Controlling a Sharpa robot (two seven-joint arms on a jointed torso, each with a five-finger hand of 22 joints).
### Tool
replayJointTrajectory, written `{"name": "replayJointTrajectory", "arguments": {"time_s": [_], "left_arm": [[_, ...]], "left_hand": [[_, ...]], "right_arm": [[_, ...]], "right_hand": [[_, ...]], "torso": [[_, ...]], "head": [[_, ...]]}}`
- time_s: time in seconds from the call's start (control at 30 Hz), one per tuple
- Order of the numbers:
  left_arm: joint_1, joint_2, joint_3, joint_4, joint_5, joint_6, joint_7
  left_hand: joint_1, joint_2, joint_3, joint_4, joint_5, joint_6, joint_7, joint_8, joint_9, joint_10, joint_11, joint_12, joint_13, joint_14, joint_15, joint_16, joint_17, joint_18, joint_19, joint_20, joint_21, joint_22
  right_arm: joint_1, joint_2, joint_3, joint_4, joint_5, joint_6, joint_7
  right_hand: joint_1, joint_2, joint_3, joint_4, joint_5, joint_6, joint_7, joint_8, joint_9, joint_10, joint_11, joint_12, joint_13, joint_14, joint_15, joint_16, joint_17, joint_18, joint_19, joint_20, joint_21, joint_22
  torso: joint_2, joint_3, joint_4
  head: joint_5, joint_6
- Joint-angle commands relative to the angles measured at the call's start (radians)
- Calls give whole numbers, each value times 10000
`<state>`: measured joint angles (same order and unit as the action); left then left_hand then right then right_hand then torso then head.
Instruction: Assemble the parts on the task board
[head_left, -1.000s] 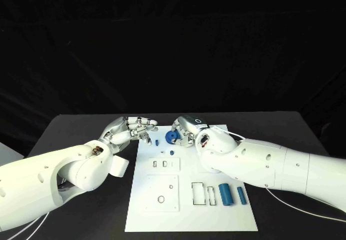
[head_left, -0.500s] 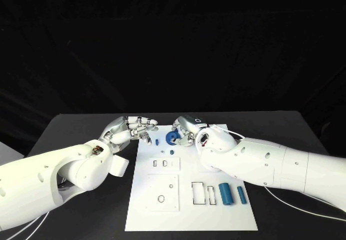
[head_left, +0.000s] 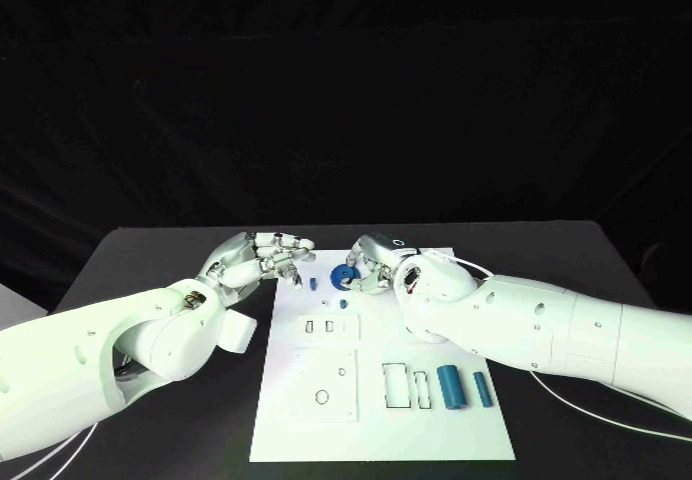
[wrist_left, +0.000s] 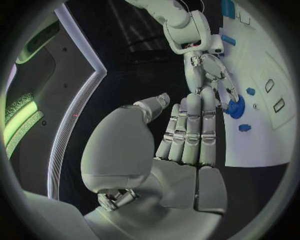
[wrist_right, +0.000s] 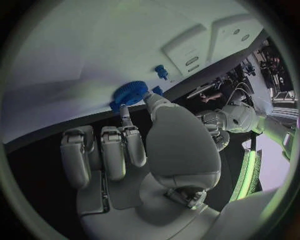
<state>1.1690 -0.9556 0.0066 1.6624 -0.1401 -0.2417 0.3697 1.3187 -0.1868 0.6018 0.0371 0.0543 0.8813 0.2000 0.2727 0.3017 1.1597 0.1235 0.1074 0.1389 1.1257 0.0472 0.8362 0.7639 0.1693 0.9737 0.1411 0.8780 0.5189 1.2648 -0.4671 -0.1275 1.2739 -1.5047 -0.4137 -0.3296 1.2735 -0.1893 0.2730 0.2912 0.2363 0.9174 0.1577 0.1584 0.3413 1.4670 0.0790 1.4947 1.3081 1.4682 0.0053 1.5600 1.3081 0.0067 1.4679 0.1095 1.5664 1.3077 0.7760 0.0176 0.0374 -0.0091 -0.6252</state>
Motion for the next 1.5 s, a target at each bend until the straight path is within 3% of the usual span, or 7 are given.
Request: {"name": "replayJointTrajectory", "arguments": {"time_s": [0.03,0.47,0.73,0.83,1.1,1.33,1.5], "left_arm": [[23,5,8,32,-36,163,44],[23,-21,8,32,-37,161,42],[22,-57,8,-11,-37,152,51],[22,-72,8,-37,-37,149,59],[22,-92,7,-127,-37,145,69],[21,-79,5,-161,-60,174,61],[20,-67,5,-177,-79,185,56]], "left_hand": [[16,101,45,-40,26,-75,-10,19,11,-85,16,61,11,-80,19,43,-11,134,-79,19,26,16],[16,101,45,-40,26,-75,-10,19,11,-85,16,61,11,-80,19,43,-11,134,-79,19,26,16],[22,113,55,-49,27,-77,-11,18,15,-90,15,62,13,-82,18,44,-15,135,-90,20,40,25],[22,113,55,-49,27,-77,-11,18,15,-90,15,62,13,-82,18,44,-15,135,-90,20,40,25],[25,114,58,-56,26,-80,-11,17,17,-93,15,63,15,-84,18,45,-18,136,-98,20,50,31],[25,114,58,-56,26,-80,-11,17,17,-93,15,63,15,-84,18,45,-18,136,-98,20,50,31],[25,114,58,-56,26,-80,-11,17,17,-93,15,63,15,-84,18,45,-18,136,-98,20,50,31]], "right_arm": [[-64,-36,-46,19,186,546,67],[-116,-466,-56,335,202,396,-23],[-58,-1676,12,1469,572,-942,371],[75,-2279,67,1956,1255,-1128,840],[492,-3858,139,2670,3210,-594,2523],[579,-4715,147,2356,3785,-59,3341],[590,-4940,141,1947,3755,350,3606]], "right_hand": [[-131,17,-48,7,27,76,20,19,-17,409,-12,33,1980,984,13,44,2438,-67,1029,38,44,2631],[-305,68,-68,11,6,98,15,19,-20,426,-13,51,1998,985,11,46,2445,-67,1029,36,44,2631],[-313,100,-28,-35,98,148,3,37,-16,441,-26,65,2012,975,3,30,2398,-67,1029,31,44,2631],[-62,86,117,-113,8,122,11,9,-32,421,-25,40,1993,971,-2,25,2381,-67,1029,24,44,2631],[1001,-238,503,-575,-382,41,64,-95,-90,163,18,-257,1758,964,30,17,2366,-67,1029,52,44,2631],[1574,-490,663,-866,-383,0,3,-135,-118,-71,-31,-532,1541,997,-15,65,2510,-67,1029,23,44,2631],[1795,-603,710,-987,-370,-90,-57,-190,-144,-179,-76,-656,1444,1022,-54,102,2612,-67,1029,-8,44,2631]], "torso": [[-5,3,-5],[-2,11,8],[-36,9,-41],[-50,24,-68],[-109,90,-176],[-121,145,-192],[-122,143,-220]], "head": [[1,-5],[24,-9],[62,29],[65,53],[69,67],[23,20],[7,15]]}}
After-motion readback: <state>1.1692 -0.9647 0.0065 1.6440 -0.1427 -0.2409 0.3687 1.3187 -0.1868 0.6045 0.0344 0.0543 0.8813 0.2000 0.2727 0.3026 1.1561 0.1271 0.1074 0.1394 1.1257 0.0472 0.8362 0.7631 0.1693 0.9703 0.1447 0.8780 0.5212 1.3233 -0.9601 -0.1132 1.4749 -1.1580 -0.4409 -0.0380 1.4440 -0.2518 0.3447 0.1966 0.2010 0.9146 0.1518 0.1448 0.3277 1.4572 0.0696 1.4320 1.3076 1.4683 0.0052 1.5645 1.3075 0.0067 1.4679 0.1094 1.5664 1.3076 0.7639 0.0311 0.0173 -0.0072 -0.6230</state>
